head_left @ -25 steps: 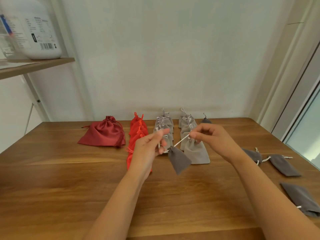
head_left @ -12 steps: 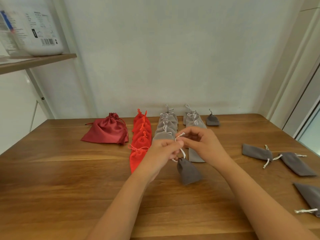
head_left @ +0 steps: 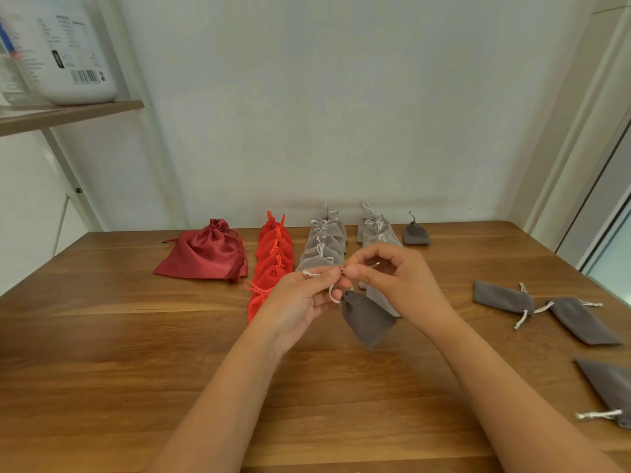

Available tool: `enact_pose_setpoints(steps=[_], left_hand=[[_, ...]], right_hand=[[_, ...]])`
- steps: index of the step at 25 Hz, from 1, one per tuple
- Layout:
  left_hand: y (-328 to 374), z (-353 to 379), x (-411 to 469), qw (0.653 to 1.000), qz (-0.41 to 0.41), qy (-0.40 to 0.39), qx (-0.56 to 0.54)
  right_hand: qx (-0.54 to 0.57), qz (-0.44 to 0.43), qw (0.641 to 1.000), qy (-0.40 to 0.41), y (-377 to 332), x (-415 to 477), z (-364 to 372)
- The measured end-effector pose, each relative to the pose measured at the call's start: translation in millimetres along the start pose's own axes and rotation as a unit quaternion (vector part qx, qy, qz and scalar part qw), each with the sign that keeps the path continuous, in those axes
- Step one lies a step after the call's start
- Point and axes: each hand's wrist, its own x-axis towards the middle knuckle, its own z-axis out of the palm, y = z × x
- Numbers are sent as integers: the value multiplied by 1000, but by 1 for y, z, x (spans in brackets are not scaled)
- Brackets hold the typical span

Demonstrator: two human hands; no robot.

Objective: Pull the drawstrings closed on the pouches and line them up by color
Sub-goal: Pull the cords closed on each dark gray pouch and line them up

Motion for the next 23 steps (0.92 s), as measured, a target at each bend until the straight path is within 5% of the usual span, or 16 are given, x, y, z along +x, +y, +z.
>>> enact_pose_setpoints(steps=[4,9,17,23], left_hand=[[3,-1,0,999,21,-14,-28],[8,-7,-4,995,56,-69,37],[2,-1,-3,914,228,94,321],[-2,0,-3,870,290,192,351]], right_hand=[[-47,49,992,-104,2,-1,-2],[-49,62,992,-97,-1,-2,-5],[-97,61,992,-50,8,-4,3],[-72,44,996,-42,7,-5,13]])
